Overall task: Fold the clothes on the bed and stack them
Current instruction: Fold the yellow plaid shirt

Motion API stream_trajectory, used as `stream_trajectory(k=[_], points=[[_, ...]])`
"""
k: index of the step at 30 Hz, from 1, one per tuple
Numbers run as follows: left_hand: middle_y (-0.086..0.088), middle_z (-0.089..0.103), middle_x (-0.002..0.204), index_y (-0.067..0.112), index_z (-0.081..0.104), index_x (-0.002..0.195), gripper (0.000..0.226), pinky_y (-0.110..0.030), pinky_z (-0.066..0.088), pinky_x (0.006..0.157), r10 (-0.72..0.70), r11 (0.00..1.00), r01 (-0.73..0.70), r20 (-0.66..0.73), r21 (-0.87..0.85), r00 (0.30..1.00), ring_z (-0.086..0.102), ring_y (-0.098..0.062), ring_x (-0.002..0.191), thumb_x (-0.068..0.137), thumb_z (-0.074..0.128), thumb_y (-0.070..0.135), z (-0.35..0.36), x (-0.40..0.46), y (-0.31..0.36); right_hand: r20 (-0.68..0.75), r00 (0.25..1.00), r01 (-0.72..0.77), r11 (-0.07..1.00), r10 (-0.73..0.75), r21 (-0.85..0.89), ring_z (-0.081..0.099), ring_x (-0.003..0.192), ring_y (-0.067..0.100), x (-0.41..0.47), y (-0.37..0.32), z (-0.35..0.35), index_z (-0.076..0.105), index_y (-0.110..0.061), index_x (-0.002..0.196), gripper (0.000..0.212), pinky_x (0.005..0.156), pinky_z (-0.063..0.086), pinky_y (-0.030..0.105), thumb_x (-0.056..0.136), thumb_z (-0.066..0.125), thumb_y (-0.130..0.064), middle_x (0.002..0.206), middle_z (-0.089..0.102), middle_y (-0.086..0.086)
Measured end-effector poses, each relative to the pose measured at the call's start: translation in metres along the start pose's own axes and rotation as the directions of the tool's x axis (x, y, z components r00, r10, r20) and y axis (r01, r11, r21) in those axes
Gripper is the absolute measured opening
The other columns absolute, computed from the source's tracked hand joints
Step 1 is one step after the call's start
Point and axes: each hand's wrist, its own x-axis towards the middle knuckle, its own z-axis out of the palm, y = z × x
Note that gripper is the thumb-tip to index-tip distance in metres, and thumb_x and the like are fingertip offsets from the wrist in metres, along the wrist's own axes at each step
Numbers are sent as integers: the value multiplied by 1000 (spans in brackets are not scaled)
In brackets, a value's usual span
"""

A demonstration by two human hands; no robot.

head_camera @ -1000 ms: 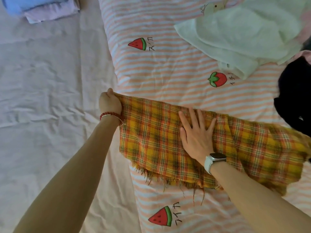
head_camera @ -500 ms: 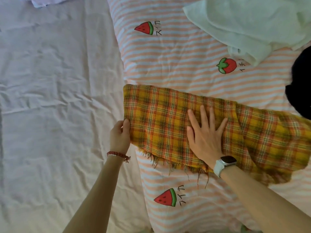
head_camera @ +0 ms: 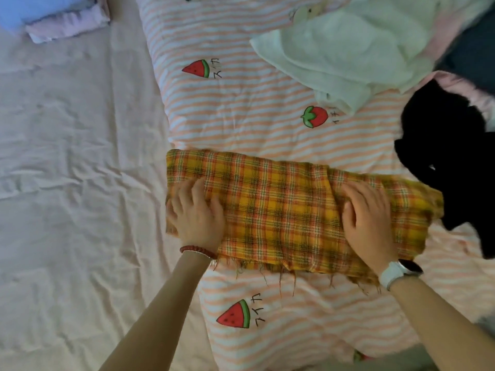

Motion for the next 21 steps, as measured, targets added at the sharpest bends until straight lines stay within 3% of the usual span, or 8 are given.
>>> stream_trajectory(k=[2, 5, 8, 10, 13, 16, 21], points=[[-12, 45, 138, 14, 50, 128, 42, -59, 19, 106, 137, 989, -142, 126, 31, 983, 35, -34, 131, 88, 52, 27, 16, -10, 33, -87, 987, -134, 991, 132, -16, 52, 112, 40, -2, 27, -12, 58, 2, 115, 27, 99, 38, 53, 92, 48, -7, 117, 57, 21], [-5, 30, 150, 23, 38, 140, 51, -56, 5, 111, 284, 950, -311, 323, 33, 903, 19, -27, 140, 92, 45, 39, 46, -30, 77, -143, 951, -279, 960, 274, -15, 52, 108, 40, -2, 67, -23, 60, 1, 112, 24, 92, 38, 50, 91, 53, -10, 114, 58, 21], [-1, 17, 155, 29, 24, 145, 56, -52, -4, 112, 352, 915, -403, 430, 31, 831, 7, -23, 143, 93, 34, 48, 73, -49, 104, -5, 914, -406, 912, 407, 53, 45, 116, 34, 7, 99, -25, 59, -7, 115, 28, 95, 34, 45, 93, 53, -24, 120, 55, 14], [0, 12, 156, 32, 20, 146, 60, -51, -8, 112, 338, 914, -402, 453, 50, 825, 3, -23, 144, 91, 25, 53, 86, -56, 110, 95, 875, -482, 872, 475, 88, 45, 114, 31, 15, 116, -22, 61, -11, 110, 24, 93, 33, 42, 94, 51, -25, 117, 58, 10], [-1, 8, 156, 32, 13, 146, 65, -51, -10, 112, 304, 921, -379, 439, 93, 846, -4, -20, 143, 87, 13, 60, 97, -63, 107, 133, 865, -500, 857, 484, 127, 52, 104, 32, 24, 130, -19, 60, -8, 105, 22, 88, 35, 42, 97, 44, -21, 102, 63, 11], [0, 2, 154, 34, 7, 143, 63, -51, -10, 112, 311, 916, -387, 419, 109, 853, -7, -17, 140, 86, 11, 62, 103, -66, 101, 70, 842, -539, 824, 536, 175, 56, 82, 36, 35, 146, -21, 51, -5, 107, 23, 65, 37, 37, 100, 35, -19, 84, 58, 10], [2, -5, 151, 35, 3, 142, 70, -56, -7, 112, 330, 878, -449, 475, 162, 816, -10, -20, 140, 82, 0, 72, 110, -67, 107, 99, 868, -486, 874, 486, -21, 47, 62, 28, 51, 178, -24, 48, -7, 106, 19, 54, 30, 33, 100, 34, -18, 78, 57, 8]])
